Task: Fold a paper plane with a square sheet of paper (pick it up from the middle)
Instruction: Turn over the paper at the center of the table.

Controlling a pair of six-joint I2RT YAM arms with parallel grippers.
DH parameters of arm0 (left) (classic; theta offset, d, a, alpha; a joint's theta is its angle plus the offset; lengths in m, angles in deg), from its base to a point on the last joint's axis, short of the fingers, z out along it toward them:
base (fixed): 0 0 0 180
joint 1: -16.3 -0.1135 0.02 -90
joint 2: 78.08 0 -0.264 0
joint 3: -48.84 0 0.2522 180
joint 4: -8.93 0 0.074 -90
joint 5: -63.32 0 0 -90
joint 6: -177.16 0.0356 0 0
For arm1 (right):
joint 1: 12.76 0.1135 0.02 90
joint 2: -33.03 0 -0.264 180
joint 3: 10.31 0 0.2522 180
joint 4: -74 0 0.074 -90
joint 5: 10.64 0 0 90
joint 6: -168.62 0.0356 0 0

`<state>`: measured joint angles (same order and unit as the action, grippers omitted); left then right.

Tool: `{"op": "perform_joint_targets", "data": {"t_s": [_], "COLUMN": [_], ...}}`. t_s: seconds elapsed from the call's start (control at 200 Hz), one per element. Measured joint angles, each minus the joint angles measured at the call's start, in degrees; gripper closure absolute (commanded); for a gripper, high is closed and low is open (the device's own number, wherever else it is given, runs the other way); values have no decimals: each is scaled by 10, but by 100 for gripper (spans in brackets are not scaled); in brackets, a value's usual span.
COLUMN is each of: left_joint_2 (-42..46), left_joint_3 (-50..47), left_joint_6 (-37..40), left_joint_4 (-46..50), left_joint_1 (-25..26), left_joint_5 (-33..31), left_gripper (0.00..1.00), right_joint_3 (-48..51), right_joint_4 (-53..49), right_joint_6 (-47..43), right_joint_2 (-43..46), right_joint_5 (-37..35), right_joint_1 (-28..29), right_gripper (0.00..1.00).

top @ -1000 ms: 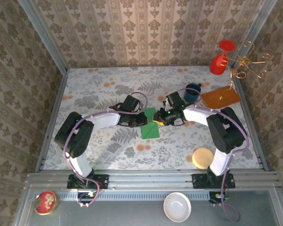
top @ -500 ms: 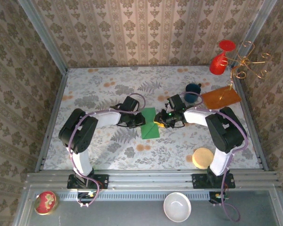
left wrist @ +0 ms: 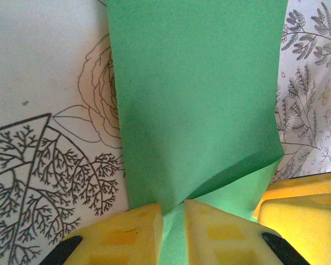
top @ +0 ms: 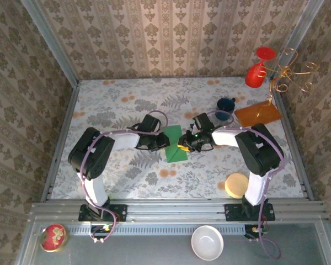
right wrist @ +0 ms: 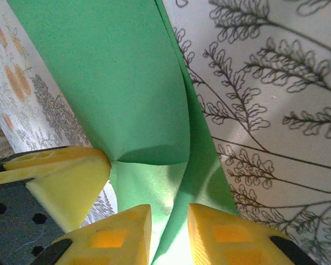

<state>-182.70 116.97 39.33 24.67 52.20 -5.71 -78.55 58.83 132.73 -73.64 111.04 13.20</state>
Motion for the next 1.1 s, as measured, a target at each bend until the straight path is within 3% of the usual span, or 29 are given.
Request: {"op": "perform_joint_targets", "data": {"t_s": [0.62, 0.79, 1.005, 1.1], "left_joint_2": [3, 27, 134, 180], "left_joint_3": [-9, -25, -100, -132], "left_joint_6": [-24, -35, -54, -64], "left_joint_4": [-23, -23, -44, -61], "left_joint_1": [-8, -19, -77, -105], "left_joint_5": [17, 14, -5, -7], "left_gripper": [75, 70, 61, 49], "right_joint_3": [36, 39, 40, 40], "right_joint_4": [106, 129, 130, 136], "right_joint_6": [34, 37, 1, -12], "right_joint_2": [-6, -7, 22, 52], "right_joint_5": [31, 31, 16, 16], "right_joint_1": [26, 26, 26, 24], "right_gripper": [82, 93, 96, 96]}}
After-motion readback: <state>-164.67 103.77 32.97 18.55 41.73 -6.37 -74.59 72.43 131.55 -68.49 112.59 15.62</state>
